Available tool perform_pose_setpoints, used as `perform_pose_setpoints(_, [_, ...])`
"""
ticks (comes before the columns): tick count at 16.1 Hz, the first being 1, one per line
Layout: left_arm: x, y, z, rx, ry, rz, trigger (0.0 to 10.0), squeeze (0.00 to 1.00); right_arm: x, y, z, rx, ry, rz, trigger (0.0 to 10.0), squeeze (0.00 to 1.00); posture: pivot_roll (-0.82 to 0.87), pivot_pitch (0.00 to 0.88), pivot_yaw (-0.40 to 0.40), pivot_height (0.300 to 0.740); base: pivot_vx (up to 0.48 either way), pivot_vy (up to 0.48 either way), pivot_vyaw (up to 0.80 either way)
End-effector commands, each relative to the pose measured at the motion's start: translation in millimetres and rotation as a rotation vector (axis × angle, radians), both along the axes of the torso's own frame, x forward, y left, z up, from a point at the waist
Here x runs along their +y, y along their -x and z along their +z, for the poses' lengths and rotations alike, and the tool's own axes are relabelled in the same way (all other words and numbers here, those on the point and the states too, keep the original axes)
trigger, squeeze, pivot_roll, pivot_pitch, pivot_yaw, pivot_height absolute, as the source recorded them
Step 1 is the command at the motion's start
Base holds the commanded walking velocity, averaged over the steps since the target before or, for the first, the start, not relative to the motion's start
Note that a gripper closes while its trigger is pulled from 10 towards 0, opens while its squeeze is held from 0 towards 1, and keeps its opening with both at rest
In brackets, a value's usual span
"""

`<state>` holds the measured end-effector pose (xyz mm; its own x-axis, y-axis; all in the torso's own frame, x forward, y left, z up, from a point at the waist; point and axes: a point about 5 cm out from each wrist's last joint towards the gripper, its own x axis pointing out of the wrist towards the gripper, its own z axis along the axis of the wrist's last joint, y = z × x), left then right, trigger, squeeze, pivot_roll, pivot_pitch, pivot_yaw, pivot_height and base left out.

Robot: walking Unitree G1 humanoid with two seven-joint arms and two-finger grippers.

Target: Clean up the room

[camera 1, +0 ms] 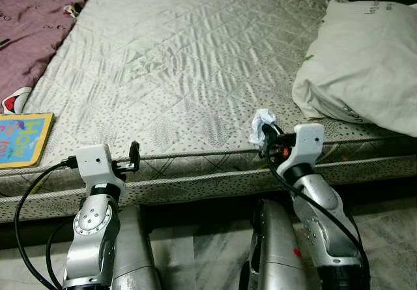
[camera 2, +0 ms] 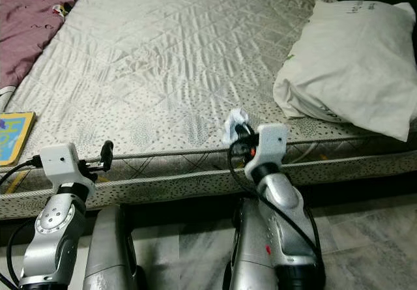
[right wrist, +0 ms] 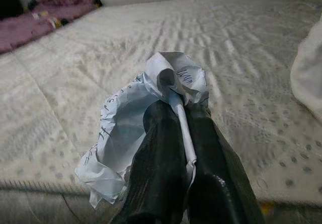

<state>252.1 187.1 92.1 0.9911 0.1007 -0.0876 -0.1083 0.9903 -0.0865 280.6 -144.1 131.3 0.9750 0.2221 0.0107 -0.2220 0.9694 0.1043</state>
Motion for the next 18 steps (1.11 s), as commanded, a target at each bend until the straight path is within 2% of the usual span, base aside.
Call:
perform_pose_setpoints(1, [0.3, 0.8, 3.6, -0.017, -0.002, 0.003, 10.0, 0.00, -2.3, -5.9, 8.5, -0.022, -0.028, -0.007, 10.0, 0.00, -0.07, 0.000, -0.003, 0.495, 0.000, 0.000, 0.00])
perform_pose_setpoints(10, [-2.3, -0.7, 1.3, -0.008, 0.004, -0.009, 10.0, 0.00, -2.8, -16.8, 15.2, -0.034, -0.035, -0.006, 10.0, 0.00, -0.07, 0.000, -0.004, 0.568, 0.000, 0.000, 0.00])
perform_pose_setpoints(15, [-2.6, -3.1, 3.1, -0.019, 0.008, 0.003, 10.0, 0.00, -0.2, -19.6, 14.3, -0.030, -0.037, -0.006, 10.0, 0.00, -0.07, 0.000, -0.012, 0.623, 0.000, 0.000, 0.00])
perform_pose_setpoints(18, [-6.7, -3.7, 2.4, -0.013, 0.047, -0.028, 10.0, 0.00, -1.6, -20.4, 13.7, -0.027, -0.034, -0.015, 10.0, 0.00, -0.08, 0.000, -0.012, 0.653, 0.000, 0.000, 0.00])
